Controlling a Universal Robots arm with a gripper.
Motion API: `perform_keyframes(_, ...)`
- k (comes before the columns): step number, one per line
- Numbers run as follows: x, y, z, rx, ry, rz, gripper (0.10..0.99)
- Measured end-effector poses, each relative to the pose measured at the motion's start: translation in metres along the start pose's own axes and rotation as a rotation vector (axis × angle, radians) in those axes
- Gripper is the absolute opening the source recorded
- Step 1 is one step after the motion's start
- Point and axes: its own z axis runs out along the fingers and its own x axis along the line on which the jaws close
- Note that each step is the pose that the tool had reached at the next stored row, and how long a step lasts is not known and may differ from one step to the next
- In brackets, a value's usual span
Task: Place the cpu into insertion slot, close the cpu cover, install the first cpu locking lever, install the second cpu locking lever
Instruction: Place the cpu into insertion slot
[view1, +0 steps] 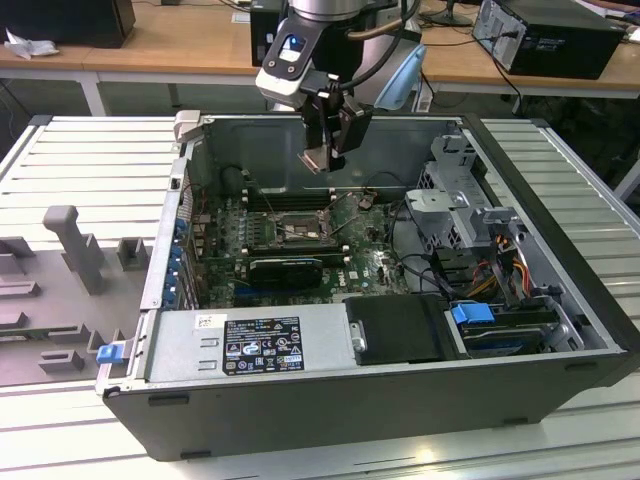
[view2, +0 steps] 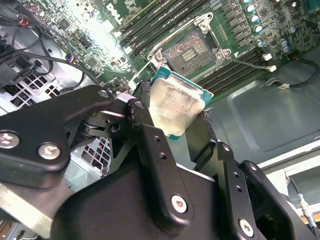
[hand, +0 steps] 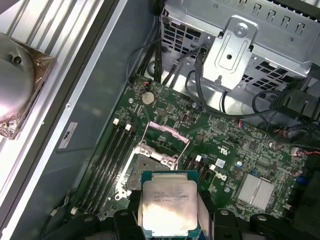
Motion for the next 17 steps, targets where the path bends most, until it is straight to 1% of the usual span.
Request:
perform_keyframes(10,-0.0001,-0.0003,0.0033,0.000,-0.0014,0.016,0.529)
perform_keyframes(17,-0.0001,-0.0006,0.0075,-0.001,-0.0027,0.029,0.529)
